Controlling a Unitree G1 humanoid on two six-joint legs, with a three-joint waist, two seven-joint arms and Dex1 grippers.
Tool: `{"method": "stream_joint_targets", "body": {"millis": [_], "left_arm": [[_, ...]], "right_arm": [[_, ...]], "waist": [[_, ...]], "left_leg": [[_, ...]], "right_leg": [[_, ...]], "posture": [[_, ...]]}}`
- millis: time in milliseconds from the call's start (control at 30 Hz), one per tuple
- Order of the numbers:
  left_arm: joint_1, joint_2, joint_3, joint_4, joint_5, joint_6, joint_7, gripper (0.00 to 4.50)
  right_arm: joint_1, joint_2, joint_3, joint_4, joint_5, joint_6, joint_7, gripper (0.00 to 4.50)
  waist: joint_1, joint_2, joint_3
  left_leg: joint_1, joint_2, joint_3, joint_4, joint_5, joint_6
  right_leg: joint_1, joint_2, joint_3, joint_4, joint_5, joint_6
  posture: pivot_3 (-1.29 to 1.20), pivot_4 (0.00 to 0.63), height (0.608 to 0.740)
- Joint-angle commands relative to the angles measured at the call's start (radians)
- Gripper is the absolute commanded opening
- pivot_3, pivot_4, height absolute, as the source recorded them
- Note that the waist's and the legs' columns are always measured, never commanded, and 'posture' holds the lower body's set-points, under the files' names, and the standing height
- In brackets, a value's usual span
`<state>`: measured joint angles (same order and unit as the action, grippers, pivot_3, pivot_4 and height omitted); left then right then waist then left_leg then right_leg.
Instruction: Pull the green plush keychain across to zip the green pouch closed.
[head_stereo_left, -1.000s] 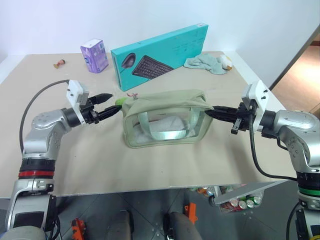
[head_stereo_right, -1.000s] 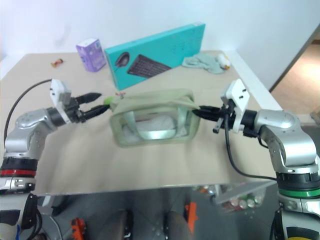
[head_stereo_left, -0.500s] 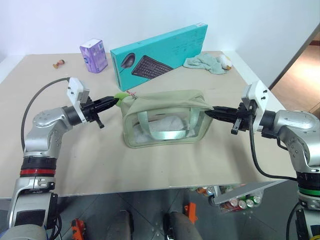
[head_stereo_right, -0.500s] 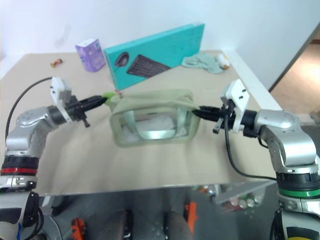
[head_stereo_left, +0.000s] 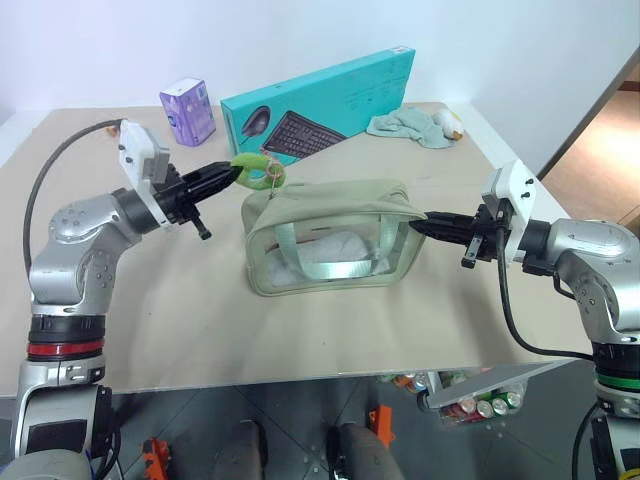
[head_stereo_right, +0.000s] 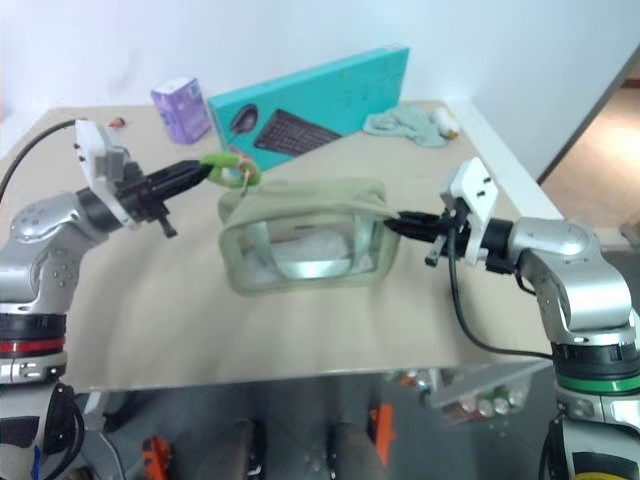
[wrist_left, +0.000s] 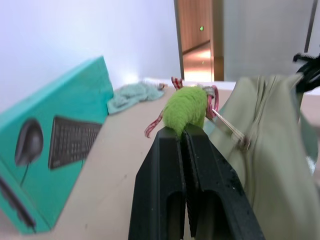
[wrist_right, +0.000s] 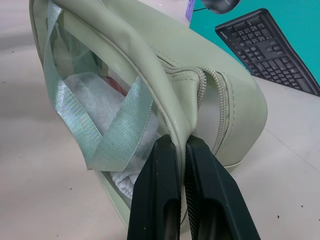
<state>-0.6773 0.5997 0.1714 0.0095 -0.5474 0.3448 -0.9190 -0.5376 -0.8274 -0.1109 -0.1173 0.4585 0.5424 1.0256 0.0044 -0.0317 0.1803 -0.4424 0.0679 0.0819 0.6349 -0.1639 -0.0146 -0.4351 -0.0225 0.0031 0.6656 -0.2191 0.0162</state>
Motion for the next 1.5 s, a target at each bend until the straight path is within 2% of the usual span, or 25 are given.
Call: {"method": "stream_joint_targets", "body": {"millis": [33, 300, 633, 800, 967, 1000, 1033, 1067, 1100, 1133, 1167, 1233, 1333, 1500], "left_arm": [[-0.066, -0.013, -0.009, -0.091, -0.004, -0.011, 0.030, 0.01], [-0.101, -0.082, -0.115, -0.143, 0.022, -0.016, 0.032, 0.01], [-0.134, -0.178, -0.206, -0.093, 0.083, -0.064, 0.028, 0.01], [-0.121, -0.153, -0.256, -0.083, 0.145, -0.073, -0.012, 0.01], [-0.111, -0.101, -0.274, -0.104, 0.139, -0.026, -0.083, 0.01], [-0.112, -0.098, -0.270, -0.104, 0.137, -0.020, -0.084, 0.50], [-0.117, -0.091, -0.264, -0.103, 0.132, -0.012, -0.089, 0.71], [-0.121, -0.085, -0.260, -0.103, 0.129, -0.007, -0.095, 0.71], [-0.127, -0.079, -0.254, -0.102, 0.130, -0.006, -0.099, 1.33], [-0.130, -0.073, -0.249, -0.105, 0.128, -0.003, -0.104, 1.44], [-0.129, -0.061, -0.243, -0.113, 0.122, 0.005, -0.114, 1.97], [-0.117, -0.025, -0.231, -0.130, 0.119, 0.013, -0.132, 2.73], [-0.086, 0.032, -0.210, -0.159, 0.116, 0.023, -0.148, 3.65], [-0.006, 0.124, -0.141, -0.224, 0.102, 0.064, -0.139, 3.65]], "right_arm": [[-0.033, -0.008, 0.002, -0.001, -0.006, -0.020, 0.008, 0.00], [-0.040, -0.005, 0.006, 0.009, -0.009, -0.025, 0.012, 0.00], [-0.036, -0.007, 0.001, 0.007, -0.011, -0.030, 0.011, 0.00], [-0.030, -0.008, -0.003, 0.001, -0.012, -0.031, 0.007, 0.00], [-0.024, -0.004, -0.003, -0.003, -0.011, -0.032, 0.002, 0.00], [-0.025, -0.003, -0.002, -0.003, -0.011, -0.033, 0.001, 0.00], [-0.027, -0.001, 0.001, -0.001, -0.011, -0.034, 0.000, 0.00], [-0.028, 0.001, 0.002, 0.000, -0.011, -0.035, -0.001, 0.00], [-0.030, 0.002, 0.004, 0.002, -0.011, -0.035, -0.001, 0.00], [-0.031, 0.004, 0.006, 0.003, -0.011, -0.036, -0.001, 0.00], [-0.031, 0.005, 0.007, 0.003, -0.012, -0.037, -0.001, 0.00], [-0.032, 0.007, 0.009, 0.005, -0.013, -0.039, -0.001, 0.00], [-0.034, 0.009, 0.012, 0.008, -0.013, -0.041, -0.001, 0.00], [-0.043, 0.013, 0.018, 0.020, -0.016, -0.047, 0.002, 0.00]], "waist": [[0.000, 0.000, 0.000], [0.000, 0.000, 0.000], [0.000, 0.000, 0.000], [0.000, 0.000, 0.000], [0.000, 0.000, 0.000], [0.000, 0.000, 0.000], [0.000, 0.000, 0.000], [0.000, 0.000, 0.000], [0.000, 0.000, 0.000], [0.000, 0.000, 0.000], [-0.001, 0.000, 0.000], [-0.001, 0.000, 0.000], [-0.003, 0.000, 0.000], [-0.004, 0.000, 0.000]], "left_leg": [[0.000, 0.000, 0.000, 0.000, 0.000, 0.000], [0.000, 0.000, 0.000, 0.000, 0.000, 0.000], [0.000, -0.001, 0.000, 0.001, 0.000, 0.000], [0.000, -0.001, 0.000, 0.001, 0.000, 0.000], [0.000, -0.001, 0.000, 0.001, 0.000, 0.000], [0.000, -0.001, 0.000, 0.001, 0.000, 0.000], [0.000, -0.001, 0.000, 0.001, 0.000, 0.000], [0.000, -0.001, 0.000, 0.001, 0.000, 0.000], [0.000, -0.001, 0.000, 0.002, 0.000, 0.000], [0.000, -0.001, 0.000, 0.002, 0.000, 0.000], [0.000, -0.001, 0.000, 0.002, 0.000, 0.000], [0.000, -0.001, 0.000, 0.001, 0.000, 0.000], [0.000, -0.001, 0.000, 0.001, 0.000, 0.000], [0.000, -0.001, 0.000, 0.001, 0.000, 0.000]], "right_leg": [[0.000, 0.000, 0.000, 0.000, 0.000, 0.000], [0.000, 0.000, 0.000, 0.000, 0.000, 0.000], [0.001, 0.000, 0.001, 0.000, 0.001, 0.001], [0.001, 0.000, 0.001, 0.000, 0.001, 0.001], [0.000, 0.000, 0.001, 0.000, 0.001, 0.001], [0.001, 0.000, 0.001, 0.000, 0.001, 0.001], [0.001, 0.000, 0.001, 0.000, 0.001, 0.001], [0.001, 0.000, 0.001, 0.000, 0.001, 0.001], [0.001, 0.000, 0.001, 0.000, 0.001, 0.001], [0.001, 0.000, 0.001, 0.000, 0.001, 0.001], [0.001, 0.000, 0.001, 0.000, 0.001, 0.001], [0.000, 0.000, 0.001, 0.000, 0.001, 0.001], [0.000, 0.000, 0.001, 0.000, 0.001, 0.001], [0.000, 0.000, 0.001, 0.000, 0.001, 0.001]], "posture": [[0.00, 0.150, 0.740], [0.00, 0.150, 0.740], [0.00, 0.150, 0.740], [0.00, 0.150, 0.740], [0.00, 0.150, 0.740], [0.00, 0.150, 0.740], [0.00, 0.150, 0.740], [0.00, 0.150, 0.740], [0.00, 0.150, 0.740], [0.00, 0.150, 0.740], [0.00, 0.150, 0.740], [0.00, 0.150, 0.740], [0.00, 0.150, 0.740], [0.00, 0.150, 0.740]]}}
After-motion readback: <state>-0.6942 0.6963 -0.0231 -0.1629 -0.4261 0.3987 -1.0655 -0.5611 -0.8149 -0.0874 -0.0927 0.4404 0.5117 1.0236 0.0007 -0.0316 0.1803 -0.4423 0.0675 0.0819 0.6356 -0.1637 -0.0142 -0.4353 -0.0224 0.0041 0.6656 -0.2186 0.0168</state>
